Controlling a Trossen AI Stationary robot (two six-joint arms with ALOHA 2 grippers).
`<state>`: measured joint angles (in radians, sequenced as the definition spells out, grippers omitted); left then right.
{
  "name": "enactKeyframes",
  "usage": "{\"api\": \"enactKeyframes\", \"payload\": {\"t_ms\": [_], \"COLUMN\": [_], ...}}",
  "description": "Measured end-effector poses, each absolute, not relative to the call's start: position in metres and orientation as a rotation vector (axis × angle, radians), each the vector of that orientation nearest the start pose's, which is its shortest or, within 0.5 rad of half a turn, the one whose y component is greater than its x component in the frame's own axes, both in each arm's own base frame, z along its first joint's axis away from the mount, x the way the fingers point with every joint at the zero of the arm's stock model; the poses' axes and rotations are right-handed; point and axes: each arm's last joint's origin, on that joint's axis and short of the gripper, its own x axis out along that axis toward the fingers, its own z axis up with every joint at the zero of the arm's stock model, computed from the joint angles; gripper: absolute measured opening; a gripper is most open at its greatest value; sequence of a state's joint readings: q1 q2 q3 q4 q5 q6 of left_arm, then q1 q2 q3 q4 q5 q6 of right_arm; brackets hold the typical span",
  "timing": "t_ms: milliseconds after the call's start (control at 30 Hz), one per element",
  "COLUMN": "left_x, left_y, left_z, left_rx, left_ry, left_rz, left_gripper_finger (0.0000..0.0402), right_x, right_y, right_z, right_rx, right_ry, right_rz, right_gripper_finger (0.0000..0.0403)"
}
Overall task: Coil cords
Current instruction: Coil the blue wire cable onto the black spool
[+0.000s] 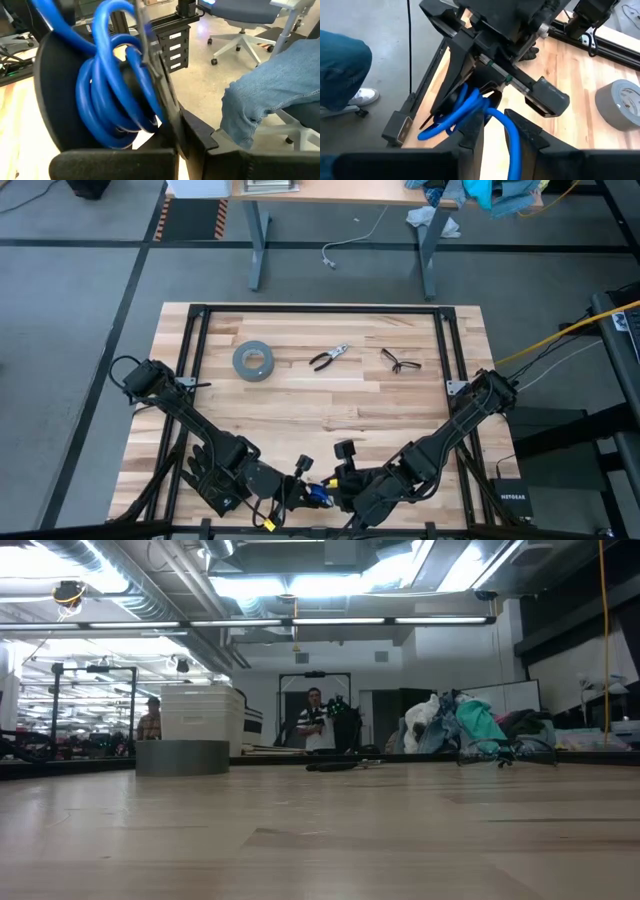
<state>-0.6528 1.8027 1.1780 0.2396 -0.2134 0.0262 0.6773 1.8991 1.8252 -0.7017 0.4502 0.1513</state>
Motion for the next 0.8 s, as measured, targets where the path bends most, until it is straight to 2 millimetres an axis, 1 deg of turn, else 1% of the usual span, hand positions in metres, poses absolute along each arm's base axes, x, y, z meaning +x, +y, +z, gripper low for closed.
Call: {"api": "enactKeyframes", "payload": {"t_ms": [467, 633, 800], "left_x": [0.3247, 0.325, 0.3253], "left_y": [-0.2395, -0.2396, -0.2396], "left_z": [0.2301, 0.231, 0.2319], "left_rx": [0.2, 0.219, 0.239], "left_ry": [0.34, 0.325, 0.313], "left_rz": [-0.411, -0.41, -0.406], "left_gripper_finger": [0.0, 0.0, 0.0], "right_x": [0.3346, 0.336, 0.3403], "right_y": [0.2555, 0.254, 0.2481], "right_z": [0.3282, 0.3283, 0.3258], "right_rx": [-0.227, -0.204, -0.179], "right_ry": [0.704, 0.708, 0.721], "right_rz": [0.236, 0.237, 0.222], "right_gripper_finger": [0.0078, 0.007, 0.0058]}}
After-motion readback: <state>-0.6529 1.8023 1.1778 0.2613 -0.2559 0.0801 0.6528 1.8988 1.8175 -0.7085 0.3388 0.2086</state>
